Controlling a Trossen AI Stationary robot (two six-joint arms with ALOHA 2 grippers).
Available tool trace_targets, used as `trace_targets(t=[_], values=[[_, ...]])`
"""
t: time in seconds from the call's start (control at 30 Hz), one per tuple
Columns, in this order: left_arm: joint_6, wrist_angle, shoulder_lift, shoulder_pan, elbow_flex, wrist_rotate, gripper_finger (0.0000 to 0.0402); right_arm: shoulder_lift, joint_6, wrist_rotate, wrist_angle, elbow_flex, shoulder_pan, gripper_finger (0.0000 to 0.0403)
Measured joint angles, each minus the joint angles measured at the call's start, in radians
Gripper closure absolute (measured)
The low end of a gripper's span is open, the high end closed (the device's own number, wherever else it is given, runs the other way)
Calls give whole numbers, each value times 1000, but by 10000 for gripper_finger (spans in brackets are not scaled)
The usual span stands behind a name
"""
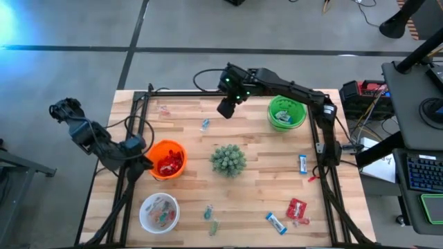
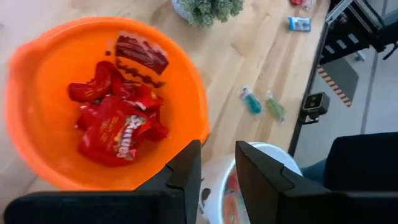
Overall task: Sort candy
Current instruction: Put the blue gummy into the white bucket
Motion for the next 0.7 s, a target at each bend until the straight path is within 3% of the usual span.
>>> trace_targets(t=[0.13,0.3,0.37,0.57,0.7], values=[[0,-27,-26,1,0,-3,320,20,-46,-85,-3,11,0,229],[28,-29,-35,1,0,-35,320,-7,10,-366,-8,14,24,229],[41,-29,-34,1,0,-53,320,-20,27,-428,-9,15,60,229],[49,-29,-33,1,0,-61,320,-26,28,-408,-4,15,210,229],[49,-28,-32,1,0,-63,320,-26,28,-317,2,15,314,229]])
